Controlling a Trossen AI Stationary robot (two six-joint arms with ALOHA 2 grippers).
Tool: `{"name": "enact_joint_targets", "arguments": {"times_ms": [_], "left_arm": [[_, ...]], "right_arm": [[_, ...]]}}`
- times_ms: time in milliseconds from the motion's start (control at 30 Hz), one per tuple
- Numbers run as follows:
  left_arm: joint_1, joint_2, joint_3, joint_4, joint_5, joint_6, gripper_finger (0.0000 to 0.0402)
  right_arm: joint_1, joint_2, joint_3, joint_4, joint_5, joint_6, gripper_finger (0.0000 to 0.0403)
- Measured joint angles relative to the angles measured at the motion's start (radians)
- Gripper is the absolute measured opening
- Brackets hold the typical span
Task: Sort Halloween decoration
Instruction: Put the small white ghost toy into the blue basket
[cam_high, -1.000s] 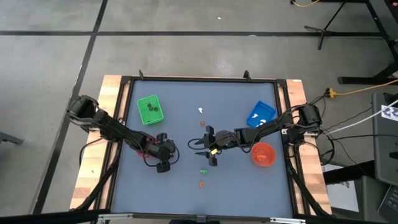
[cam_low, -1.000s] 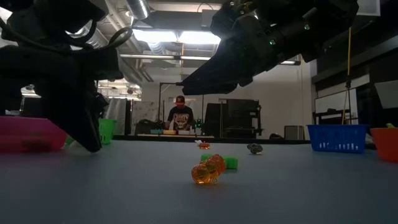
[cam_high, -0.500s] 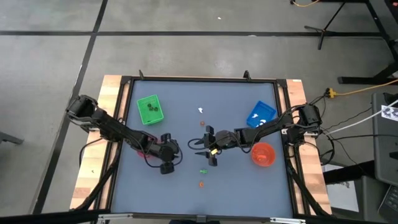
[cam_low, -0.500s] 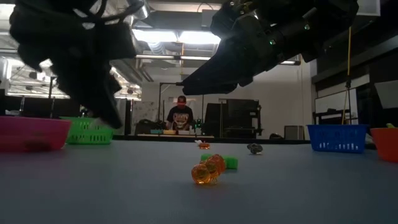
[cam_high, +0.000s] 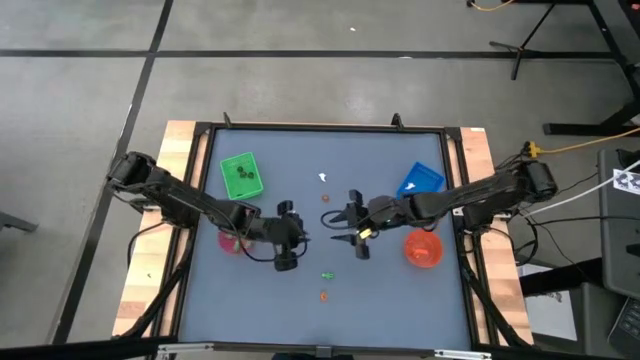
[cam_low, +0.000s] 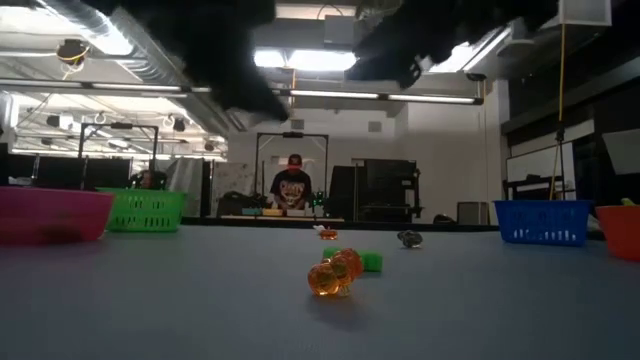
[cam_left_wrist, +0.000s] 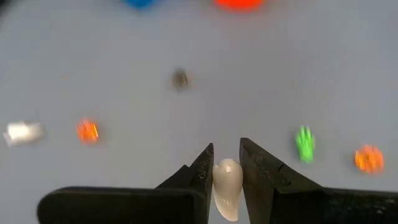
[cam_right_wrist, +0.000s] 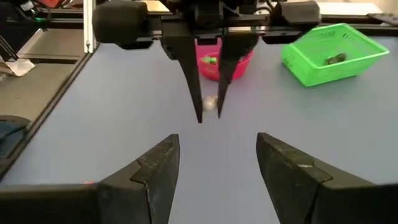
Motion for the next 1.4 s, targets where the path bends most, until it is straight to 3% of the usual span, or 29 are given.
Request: {"name": "enact_joint_targets", "arguments": {"times_ms": [333, 700, 1033, 1400], "left_arm": [[0.115, 0.026, 0.005, 0.459, -0.006, 0.233, 0.0048], [0.263, 0.223, 0.021, 0.879, 0.102, 0.252, 0.0048], [0.352, 0.534, 0.355, 0.913, 0.206, 0.253, 0.0048], [0.402, 0.807, 0.732, 0.908, 0.209, 0.250, 0.0048]], "right_arm": [[0.000, -0.239, 0.000, -0.112, 0.048, 0.000, 0.0214], [0.000, -0.437, 0.000, -0.109, 0.091, -0.001, 0.0214], [0.000, -0.502, 0.000, -0.108, 0.108, -0.001, 0.0214], [0.000, -0.500, 0.000, -0.109, 0.108, -0.001, 0.0214]]}}
